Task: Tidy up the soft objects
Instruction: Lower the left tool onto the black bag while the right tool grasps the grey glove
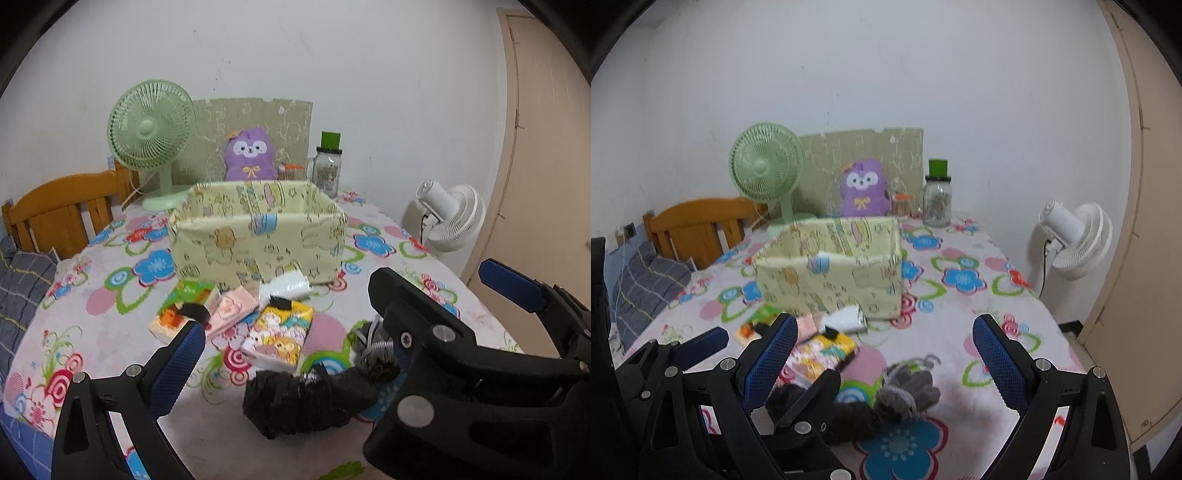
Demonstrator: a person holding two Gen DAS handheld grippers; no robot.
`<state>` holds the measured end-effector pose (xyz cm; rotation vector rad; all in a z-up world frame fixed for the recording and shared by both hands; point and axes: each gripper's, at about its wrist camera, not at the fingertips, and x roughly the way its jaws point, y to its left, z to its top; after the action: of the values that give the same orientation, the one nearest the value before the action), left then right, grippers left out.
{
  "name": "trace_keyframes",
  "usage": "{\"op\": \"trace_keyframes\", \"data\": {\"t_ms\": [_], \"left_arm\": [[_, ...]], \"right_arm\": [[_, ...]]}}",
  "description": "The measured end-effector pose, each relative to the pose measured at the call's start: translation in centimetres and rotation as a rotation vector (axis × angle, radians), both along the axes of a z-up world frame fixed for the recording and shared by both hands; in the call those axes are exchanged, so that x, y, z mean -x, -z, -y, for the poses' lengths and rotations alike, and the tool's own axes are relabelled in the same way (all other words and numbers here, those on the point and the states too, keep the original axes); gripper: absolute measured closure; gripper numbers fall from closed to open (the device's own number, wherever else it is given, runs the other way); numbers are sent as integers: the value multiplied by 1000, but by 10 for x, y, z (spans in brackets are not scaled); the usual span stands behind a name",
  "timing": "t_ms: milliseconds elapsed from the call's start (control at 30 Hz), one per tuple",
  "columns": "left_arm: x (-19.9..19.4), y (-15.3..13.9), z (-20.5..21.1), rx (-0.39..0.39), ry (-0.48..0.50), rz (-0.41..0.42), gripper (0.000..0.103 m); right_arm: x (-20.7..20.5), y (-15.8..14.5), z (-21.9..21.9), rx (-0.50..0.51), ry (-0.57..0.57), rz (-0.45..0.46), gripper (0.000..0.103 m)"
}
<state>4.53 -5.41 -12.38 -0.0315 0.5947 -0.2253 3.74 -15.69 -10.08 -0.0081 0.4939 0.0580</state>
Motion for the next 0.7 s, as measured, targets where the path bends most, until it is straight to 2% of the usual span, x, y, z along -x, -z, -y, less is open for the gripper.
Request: {"op": "trace_keyframes", "data": {"t_ms": [267, 367, 467, 633, 700], "left_arm": [[0, 23, 9, -8, 28, -47, 2], [-4, 33, 9, 10, 35, -92, 2], [-8, 42, 11, 8, 43, -133, 5], [-12, 53, 13, -9, 33, -156, 7], [-14, 56, 12, -14, 29, -168, 11]], "right_arm": [[-5, 21, 10, -32, 30, -42, 6], [-9, 30, 13, -40, 39, -69, 6], [-12, 39, 15, -42, 44, -94, 6], [-19, 49, 19, -48, 60, -128, 6], [-22, 53, 20, -50, 64, -139, 6]]}}
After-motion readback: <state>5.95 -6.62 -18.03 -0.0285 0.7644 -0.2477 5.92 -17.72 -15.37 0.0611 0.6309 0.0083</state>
